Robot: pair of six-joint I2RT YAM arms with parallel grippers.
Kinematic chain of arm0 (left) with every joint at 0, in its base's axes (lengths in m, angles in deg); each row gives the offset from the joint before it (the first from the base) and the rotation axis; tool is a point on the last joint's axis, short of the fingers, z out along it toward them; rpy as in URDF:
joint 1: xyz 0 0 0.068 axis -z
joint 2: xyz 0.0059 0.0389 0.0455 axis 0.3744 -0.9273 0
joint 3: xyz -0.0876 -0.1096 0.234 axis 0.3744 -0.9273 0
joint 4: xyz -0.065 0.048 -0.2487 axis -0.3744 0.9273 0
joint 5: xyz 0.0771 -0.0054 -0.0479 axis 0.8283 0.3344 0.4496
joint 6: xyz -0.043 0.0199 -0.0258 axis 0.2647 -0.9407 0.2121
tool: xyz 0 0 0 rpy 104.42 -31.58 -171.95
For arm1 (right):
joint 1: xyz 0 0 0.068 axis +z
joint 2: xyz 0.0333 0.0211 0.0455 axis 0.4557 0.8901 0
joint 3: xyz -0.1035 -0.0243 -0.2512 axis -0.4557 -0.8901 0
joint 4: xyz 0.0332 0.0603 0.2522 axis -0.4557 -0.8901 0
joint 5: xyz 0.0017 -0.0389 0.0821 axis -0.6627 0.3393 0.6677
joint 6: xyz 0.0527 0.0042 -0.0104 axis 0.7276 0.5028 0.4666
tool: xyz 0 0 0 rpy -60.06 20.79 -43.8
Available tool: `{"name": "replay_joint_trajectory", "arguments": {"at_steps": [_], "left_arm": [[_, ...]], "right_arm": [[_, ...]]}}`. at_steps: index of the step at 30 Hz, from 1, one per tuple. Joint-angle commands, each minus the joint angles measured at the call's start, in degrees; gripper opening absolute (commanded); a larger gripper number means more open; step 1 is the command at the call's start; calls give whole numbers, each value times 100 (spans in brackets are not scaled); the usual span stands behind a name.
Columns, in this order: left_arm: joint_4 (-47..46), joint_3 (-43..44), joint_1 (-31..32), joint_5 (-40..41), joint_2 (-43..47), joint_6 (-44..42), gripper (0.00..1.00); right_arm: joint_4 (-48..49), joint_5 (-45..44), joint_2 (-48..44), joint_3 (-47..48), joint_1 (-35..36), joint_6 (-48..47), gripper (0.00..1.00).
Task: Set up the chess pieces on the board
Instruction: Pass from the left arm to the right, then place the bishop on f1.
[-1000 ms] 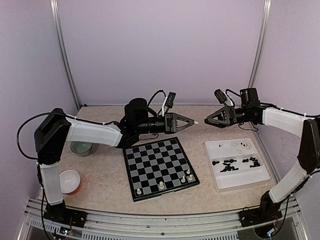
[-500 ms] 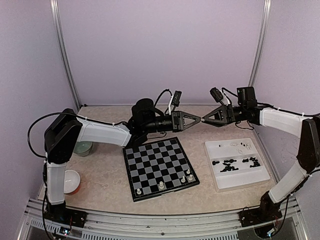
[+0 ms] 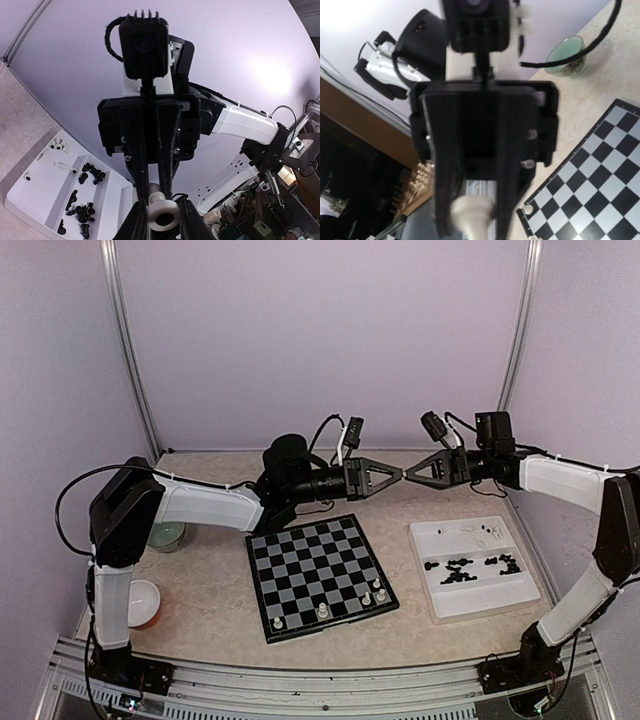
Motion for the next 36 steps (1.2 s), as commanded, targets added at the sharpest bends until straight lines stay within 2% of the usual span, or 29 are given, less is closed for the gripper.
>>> {"name": "replay_joint_trajectory", "arguments": {"at_steps": [1, 2, 7, 10, 16, 19, 23, 30, 36], "left_arm": [[328, -10, -12, 346, -132, -120, 32], [368, -132, -22, 395, -43, -201, 40], [946, -774, -143, 812, 648, -1007, 62], [1489, -1239, -290, 1179, 1312, -1595, 67], [2735, -1932, -725, 2190, 2466, -2162, 69], [3001, -2246, -952, 2693, 2870, -2187, 69], [3153, -2520, -1172, 3252, 3409, -2141, 69], [3341, -2662, -1361, 3482, 3676, -1993, 70], [3465, -2736, -1437, 3537, 3688, -1856, 70]], "right_arm": [[-1031, -146, 79, 542, 77, -1061, 3], [-1491, -359, 105, 737, 75, -1503, 1], [-3309, -1884, 190, 1703, 103, -3309, 0], [-3868, -2727, 121, 1955, 282, -3967, 0], [-4491, -4675, -14, 2047, 1333, -5105, 0], [-4610, -5518, 55, 2075, 1892, -5381, 0], [-4755, -6279, 211, 2093, 2522, -5703, 0], [-4788, -7473, 506, 1844, 3591, -6087, 0], [-4893, -7909, 895, 1951, 4149, -6221, 0]]}}
